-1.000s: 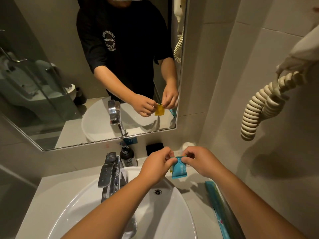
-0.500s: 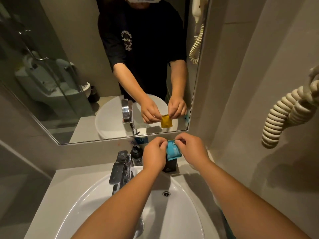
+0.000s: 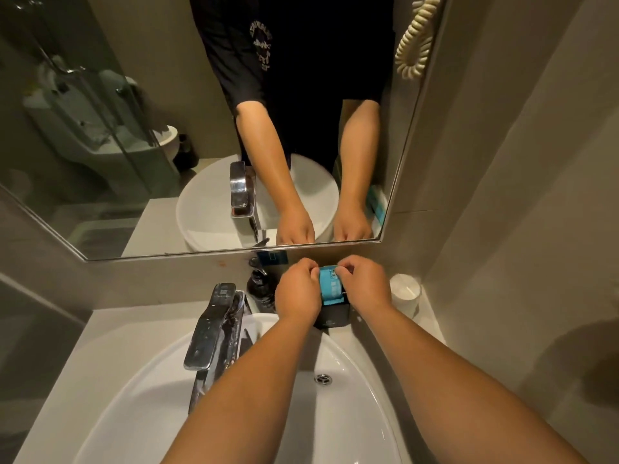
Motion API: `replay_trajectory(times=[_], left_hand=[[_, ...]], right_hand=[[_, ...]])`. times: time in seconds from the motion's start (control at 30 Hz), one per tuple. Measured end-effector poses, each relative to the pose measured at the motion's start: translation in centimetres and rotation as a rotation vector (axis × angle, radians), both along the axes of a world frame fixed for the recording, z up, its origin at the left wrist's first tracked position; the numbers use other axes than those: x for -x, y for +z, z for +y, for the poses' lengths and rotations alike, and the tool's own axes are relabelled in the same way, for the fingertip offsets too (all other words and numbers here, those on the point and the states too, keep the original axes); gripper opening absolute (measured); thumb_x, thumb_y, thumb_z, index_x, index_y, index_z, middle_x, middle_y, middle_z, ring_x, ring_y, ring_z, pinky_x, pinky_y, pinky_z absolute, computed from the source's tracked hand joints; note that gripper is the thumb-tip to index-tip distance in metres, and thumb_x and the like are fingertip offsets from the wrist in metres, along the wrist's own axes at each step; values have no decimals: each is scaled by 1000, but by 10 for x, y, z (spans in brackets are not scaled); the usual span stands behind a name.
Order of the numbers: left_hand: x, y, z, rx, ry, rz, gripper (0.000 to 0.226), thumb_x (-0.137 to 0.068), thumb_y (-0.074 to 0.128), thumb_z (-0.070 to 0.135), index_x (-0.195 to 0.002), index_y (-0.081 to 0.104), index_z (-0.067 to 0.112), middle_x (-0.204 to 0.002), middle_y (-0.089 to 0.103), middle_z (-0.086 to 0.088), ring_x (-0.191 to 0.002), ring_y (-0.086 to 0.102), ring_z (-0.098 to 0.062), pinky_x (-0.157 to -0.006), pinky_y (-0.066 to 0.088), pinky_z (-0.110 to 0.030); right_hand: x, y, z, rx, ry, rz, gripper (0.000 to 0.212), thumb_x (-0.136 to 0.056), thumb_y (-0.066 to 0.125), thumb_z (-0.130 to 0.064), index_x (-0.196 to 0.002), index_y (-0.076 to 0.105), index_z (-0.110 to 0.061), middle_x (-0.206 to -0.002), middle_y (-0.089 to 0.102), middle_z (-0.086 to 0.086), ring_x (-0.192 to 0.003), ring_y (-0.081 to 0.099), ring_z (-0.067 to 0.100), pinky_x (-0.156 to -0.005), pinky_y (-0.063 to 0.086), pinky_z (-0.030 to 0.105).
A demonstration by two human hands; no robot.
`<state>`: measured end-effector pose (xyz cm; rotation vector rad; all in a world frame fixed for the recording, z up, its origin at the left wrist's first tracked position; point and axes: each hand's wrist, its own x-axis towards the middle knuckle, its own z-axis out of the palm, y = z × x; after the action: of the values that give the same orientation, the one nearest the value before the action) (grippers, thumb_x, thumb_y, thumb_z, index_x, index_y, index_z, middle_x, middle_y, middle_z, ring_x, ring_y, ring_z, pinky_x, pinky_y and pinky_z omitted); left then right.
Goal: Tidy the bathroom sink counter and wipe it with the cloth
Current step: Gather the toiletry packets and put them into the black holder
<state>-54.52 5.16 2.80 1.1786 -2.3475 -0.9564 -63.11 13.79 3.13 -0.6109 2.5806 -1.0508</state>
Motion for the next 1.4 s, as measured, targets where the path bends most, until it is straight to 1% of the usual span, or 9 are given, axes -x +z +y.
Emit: replay_trajectory(times=[0.17,0.33,0.43,0.53,0.67,0.83,1.13,1.27,1.4], left_hand=[[7,-16,-5,12,12,-102,22,-96,48,25,-102,68,18,-107,61,-10,-91,61,-26,-78,51,-37],[8,-26,-7,20,29,-158,24,-96,48,27,-105,68,17,-110,52,-12,-91,60,-30,-77,49,-37],[10,-29,-10,21,36,-208,24,-96,47,29,-104,66,17,-95,52,-5,-79,57,-26,-67,46,-31],[12,-32,-12,-58,94,-242,23,-96,45,31,-104,61,16,-74,38,6,-60,39,-13,-49,26,-26],[11,-29,-9,-44,99,-244,19,-95,44,28,-99,58,16,-90,53,-3,-62,41,-15,-51,28,-28],[1,-30,-2,139,-15,-242,18,-94,50,28,-104,62,19,-111,50,-10,-83,59,-35,-65,44,-36],[-8,-25,4,77,65,-78,26,-97,45,30,-120,48,17,-112,49,-13,-91,59,-34,-71,47,-41],[-31,-23,27,-30,149,-4,39,-99,38,31,-134,44,14,-126,51,-14,-111,52,-31,-90,45,-43],[-69,-38,44,301,-218,-232,53,-97,32,40,-142,32,12,-144,42,-11,-134,34,-29,-112,28,-43]], right_hand=[[4,-10,-7,-144,30,47,19,-92,58,-28,-100,74,-19,-112,59,10,-98,61,29,-86,52,37],[2,-18,-13,-206,33,79,21,-93,56,-28,-102,74,-20,-113,55,12,-95,60,31,-82,51,37],[1,-17,-16,-281,49,113,23,-93,55,-30,-106,71,-22,-113,55,13,-97,60,35,-79,48,37],[-1,-17,-18,-406,99,184,24,-91,59,-26,-112,68,-21,-112,56,12,-98,61,34,-77,49,38],[-3,-18,-18,-460,132,247,26,-89,61,-24,-114,66,-18,-111,58,11,-99,61,32,-78,49,38],[-5,-21,-16,-409,132,279,25,-91,60,-26,-114,64,-19,-112,58,10,-98,62,30,-80,50,38],[-1,-28,-11,-186,17,220,14,-93,55,-31,-99,57,-19,-105,61,9,-90,61,30,-67,43,33],[-6,-9,9,22,-65,147,16,-94,52,-27,-98,63,-16,-103,64,8,-88,60,27,-68,45,34],[-35,0,81,113,-178,131,19,-92,49,-20,-84,66,-16,-89,64,5,-77,56,26,-67,48,38]])
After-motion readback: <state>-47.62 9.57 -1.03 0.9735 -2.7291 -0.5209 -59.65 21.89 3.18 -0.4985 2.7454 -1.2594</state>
